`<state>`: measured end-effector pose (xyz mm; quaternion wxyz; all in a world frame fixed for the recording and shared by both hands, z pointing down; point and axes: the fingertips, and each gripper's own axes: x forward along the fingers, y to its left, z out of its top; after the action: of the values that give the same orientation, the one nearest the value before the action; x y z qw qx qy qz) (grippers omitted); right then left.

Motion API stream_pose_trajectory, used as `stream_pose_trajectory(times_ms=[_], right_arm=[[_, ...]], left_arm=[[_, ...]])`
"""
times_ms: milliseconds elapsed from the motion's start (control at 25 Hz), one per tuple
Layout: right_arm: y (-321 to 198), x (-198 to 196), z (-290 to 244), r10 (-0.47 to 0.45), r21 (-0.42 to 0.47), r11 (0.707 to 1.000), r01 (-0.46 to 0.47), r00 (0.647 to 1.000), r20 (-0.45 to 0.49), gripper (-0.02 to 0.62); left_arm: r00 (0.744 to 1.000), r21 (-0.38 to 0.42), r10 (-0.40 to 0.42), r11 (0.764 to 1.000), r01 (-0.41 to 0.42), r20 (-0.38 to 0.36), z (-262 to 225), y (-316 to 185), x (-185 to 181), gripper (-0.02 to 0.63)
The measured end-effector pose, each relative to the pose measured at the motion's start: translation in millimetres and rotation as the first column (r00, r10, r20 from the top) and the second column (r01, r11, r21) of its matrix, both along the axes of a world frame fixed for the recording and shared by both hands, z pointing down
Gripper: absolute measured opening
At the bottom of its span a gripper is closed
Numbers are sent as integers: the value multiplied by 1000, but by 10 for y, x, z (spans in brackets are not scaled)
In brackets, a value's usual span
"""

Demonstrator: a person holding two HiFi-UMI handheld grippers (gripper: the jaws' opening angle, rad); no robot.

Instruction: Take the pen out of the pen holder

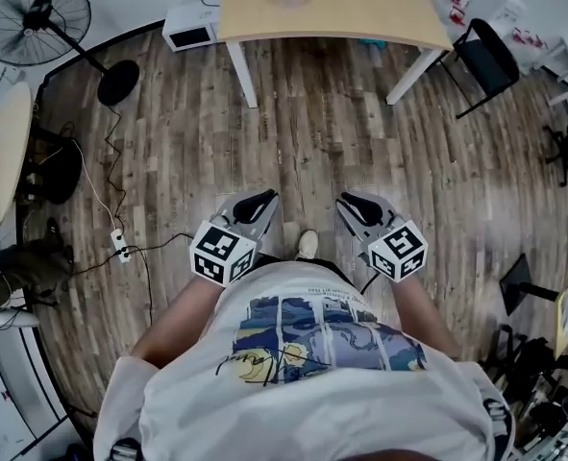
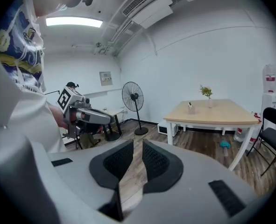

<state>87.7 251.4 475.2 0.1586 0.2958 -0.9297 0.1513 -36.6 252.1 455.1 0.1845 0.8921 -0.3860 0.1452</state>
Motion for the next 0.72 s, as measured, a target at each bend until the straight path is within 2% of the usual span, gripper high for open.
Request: stream_pose_trajectory(times_ms=[160,400,560,720], right_arm=[[-380,262,126,18,-28,999,-18,1000,3,46],[-870,373,221,45,-58,997,-43,998,33,35],[-1305,324,187,60,-47,997,-59,998,17,31],[-1850,329,176,115,-52,992,-115,993,-19,29]], left_arm=[[1000,-12,-23,1000,23,-7,12,-350,173,37],[998,-31,-62,998,61,-24,73,-969,157,41],[996,-7,-69,998,69,-52,82,-1621,14,41],[996,-2,-46,999,46,-78,121,-2383,-113,42]])
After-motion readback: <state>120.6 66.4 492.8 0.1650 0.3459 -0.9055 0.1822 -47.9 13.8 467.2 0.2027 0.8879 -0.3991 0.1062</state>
